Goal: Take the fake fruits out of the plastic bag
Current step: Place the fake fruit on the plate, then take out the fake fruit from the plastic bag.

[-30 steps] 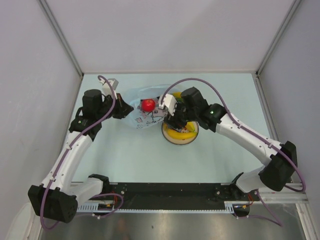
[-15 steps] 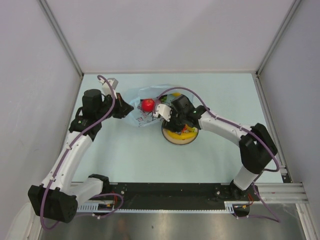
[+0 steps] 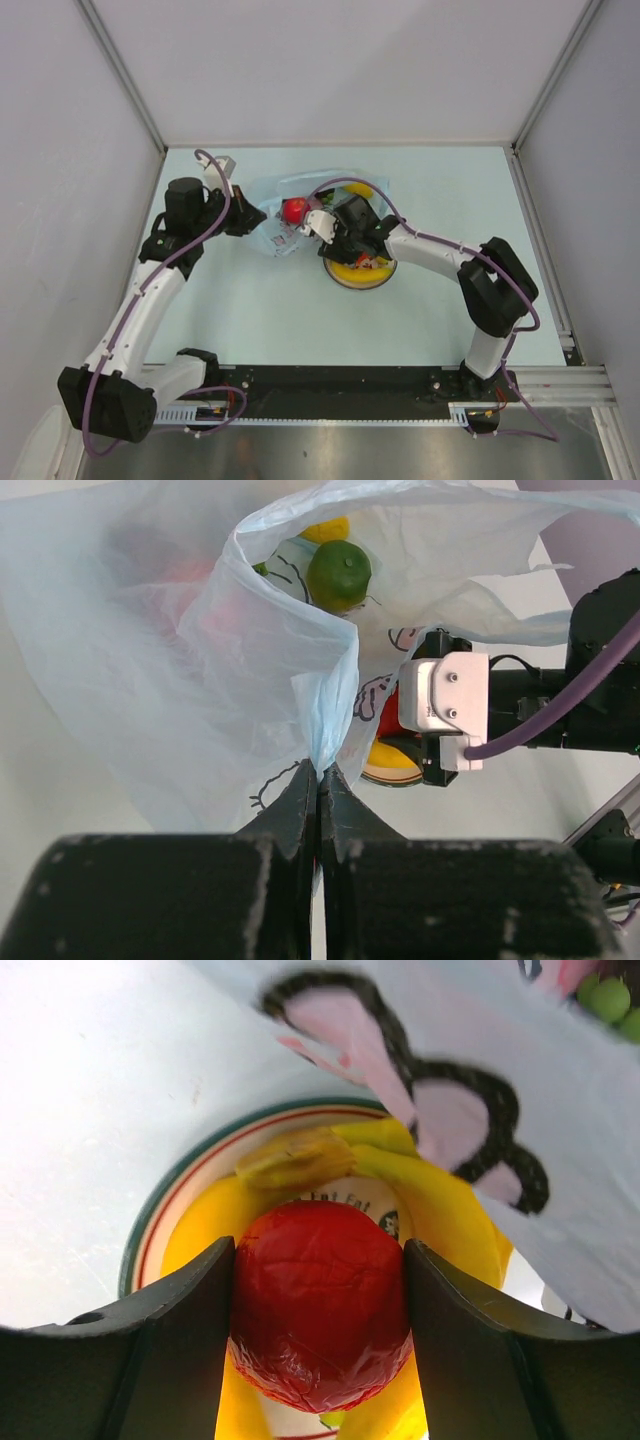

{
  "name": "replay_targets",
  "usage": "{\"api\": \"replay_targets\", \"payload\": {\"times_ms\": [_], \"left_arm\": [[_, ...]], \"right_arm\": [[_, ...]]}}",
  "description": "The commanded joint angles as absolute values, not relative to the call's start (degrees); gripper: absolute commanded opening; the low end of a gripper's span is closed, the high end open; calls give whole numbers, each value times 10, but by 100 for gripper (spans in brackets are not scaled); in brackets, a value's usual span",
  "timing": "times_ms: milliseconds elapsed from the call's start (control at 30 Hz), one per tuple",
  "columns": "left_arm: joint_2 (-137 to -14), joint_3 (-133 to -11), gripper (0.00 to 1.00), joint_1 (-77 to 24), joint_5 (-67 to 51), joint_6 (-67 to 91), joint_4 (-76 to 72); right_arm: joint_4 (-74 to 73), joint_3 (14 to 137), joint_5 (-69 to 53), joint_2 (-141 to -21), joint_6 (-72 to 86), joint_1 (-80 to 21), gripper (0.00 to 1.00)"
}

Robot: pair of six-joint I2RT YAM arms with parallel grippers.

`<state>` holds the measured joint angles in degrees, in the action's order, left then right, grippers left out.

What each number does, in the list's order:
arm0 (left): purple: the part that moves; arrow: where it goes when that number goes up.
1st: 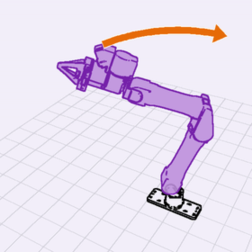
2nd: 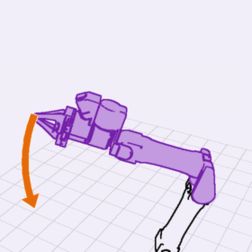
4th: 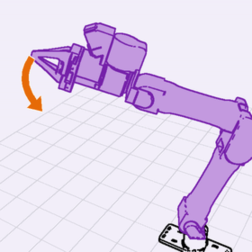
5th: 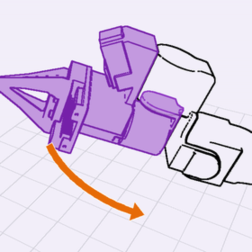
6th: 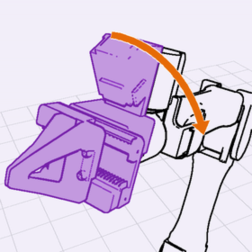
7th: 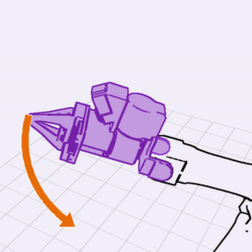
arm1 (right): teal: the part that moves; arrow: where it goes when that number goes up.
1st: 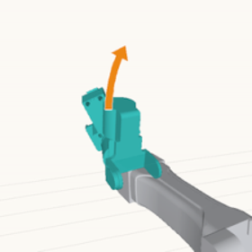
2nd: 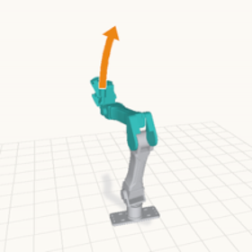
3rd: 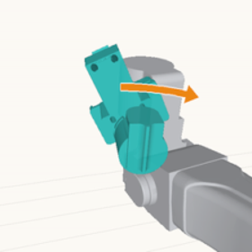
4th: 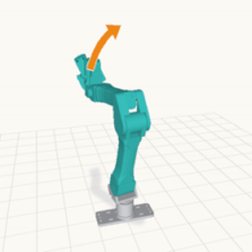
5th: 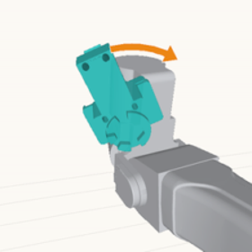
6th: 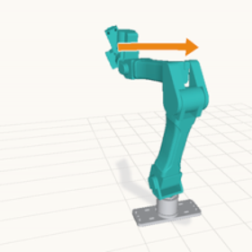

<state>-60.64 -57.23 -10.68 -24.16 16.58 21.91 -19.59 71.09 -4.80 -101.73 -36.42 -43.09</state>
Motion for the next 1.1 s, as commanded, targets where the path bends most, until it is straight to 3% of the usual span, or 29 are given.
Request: {"api": "replay_targets", "payload": {"times_ms": [0, 200, 233, 333, 467, 500, 600, 733, 833, 867, 1067], "left_arm": [[-611, -585, 0, -101, -253, 175, 205], [-618, -578, 0, -96, -265, 184, 198], [-618, -578, 0, -96, -265, 185, 196], [-621, -581, 1, -96, -268, 186, 195], [-618, -581, 0, -96, -268, 184, 195], [-618, -580, 0, -96, -268, 184, 196], [-617, -577, 0, -95, -272, 185, 193], [-616, -573, 0, -96, -277, 187, 192], [-605, -565, 0, -95, -281, 191, 193], [-600, -563, 0, -94, -283, 192, 194], [-575, -591, 0, -93, -291, 182, 237]], "right_arm": [[-185, 713, -79, -1020, -333, -453, 25], [-171, 714, -81, -1030, -320, -457, 38], [-169, 714, -75, -1029, -319, -458, 53], [-162, 714, -36, -1022, -320, -458, 73], [-186, 716, -32, -978, -321, -450, 79], [-199, 719, -41, -965, -318, -448, 88], [-277, 752, -109, -919, -316, -447, 94], [-318, 801, -174, -861, -309, -445, 91], [-239, 817, -178, -843, -282, -436, 84], [-222, 827, -171, -859, -277, -435, 76], [-202, 917, -149, -1008, -236, -439, 56]]}}
